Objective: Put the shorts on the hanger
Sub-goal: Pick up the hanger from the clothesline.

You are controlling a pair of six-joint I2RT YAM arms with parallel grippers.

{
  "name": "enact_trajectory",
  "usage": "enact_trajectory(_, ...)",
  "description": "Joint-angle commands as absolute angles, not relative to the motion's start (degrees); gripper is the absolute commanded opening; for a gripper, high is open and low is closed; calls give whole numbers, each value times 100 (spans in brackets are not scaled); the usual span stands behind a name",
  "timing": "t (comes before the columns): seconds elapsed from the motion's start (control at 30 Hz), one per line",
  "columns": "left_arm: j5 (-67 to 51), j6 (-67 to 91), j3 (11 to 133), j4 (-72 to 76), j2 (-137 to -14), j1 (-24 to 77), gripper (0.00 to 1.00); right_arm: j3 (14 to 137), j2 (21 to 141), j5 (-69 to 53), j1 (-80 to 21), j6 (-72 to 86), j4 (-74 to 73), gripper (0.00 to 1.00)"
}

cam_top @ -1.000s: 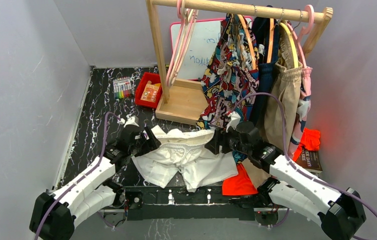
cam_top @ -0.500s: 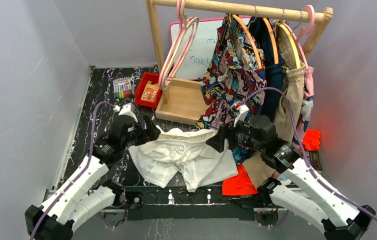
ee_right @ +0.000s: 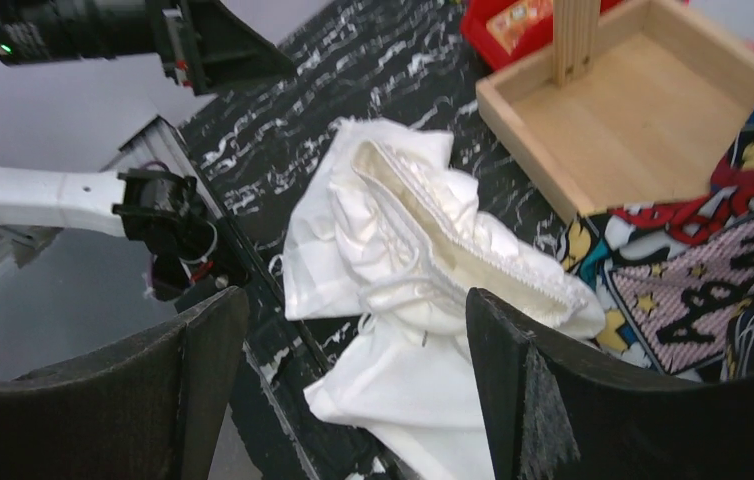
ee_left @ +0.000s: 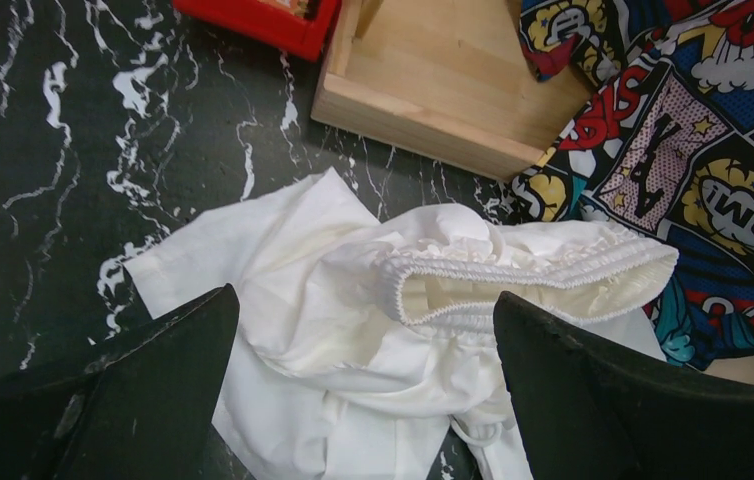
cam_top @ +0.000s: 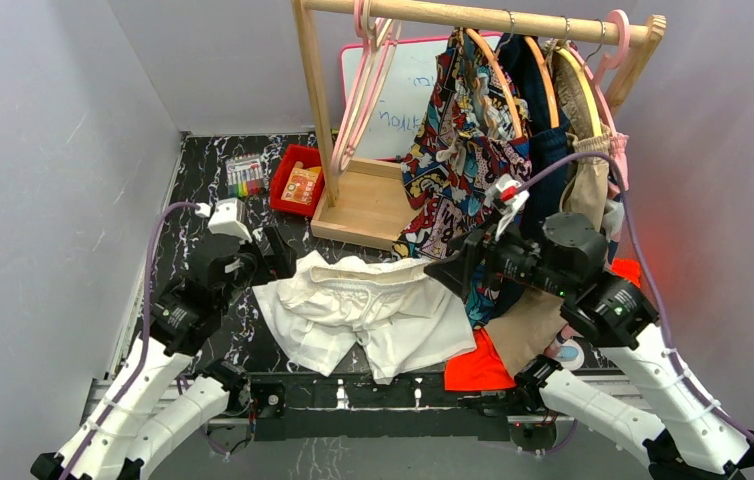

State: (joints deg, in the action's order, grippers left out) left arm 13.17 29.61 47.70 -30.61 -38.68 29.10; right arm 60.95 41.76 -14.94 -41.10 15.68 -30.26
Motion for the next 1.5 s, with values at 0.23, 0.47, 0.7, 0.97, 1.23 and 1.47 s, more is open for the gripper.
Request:
enact_trajectory(0.23, 2107, 1992, 4864, -2505, -3771, 2927, 98, 7410, 4645, -1060, -4104, 2264, -763, 84)
enact_trajectory(0.47, 2297, 1910, 4324, -1926, -3501, 2925, 98, 8614, 6180, 148, -4098, 2384, -976, 79)
enact_trajectory(0.7, 2441, 1942, 4184, -1943, -3456, 2927, 98, 9213, 7022, 797, -4321, 2597, -818, 78)
enact_trajectory(0.97, 2496, 1960, 4201, -1982, -3616, 2926, 98, 9824, 7729, 2348, -5261, 2179, -837, 80)
enact_trajectory(1.23, 2359, 1976, 4239, -2021, -3788, 2921, 98, 10060, 8135, 2712, -5308, 2508, -834, 80)
enact_trajectory(1.47, 2294, 2010, 4257, -2054, -3902, 2926, 98, 10236, 8340, 2570, -5308, 2693, -629, 81)
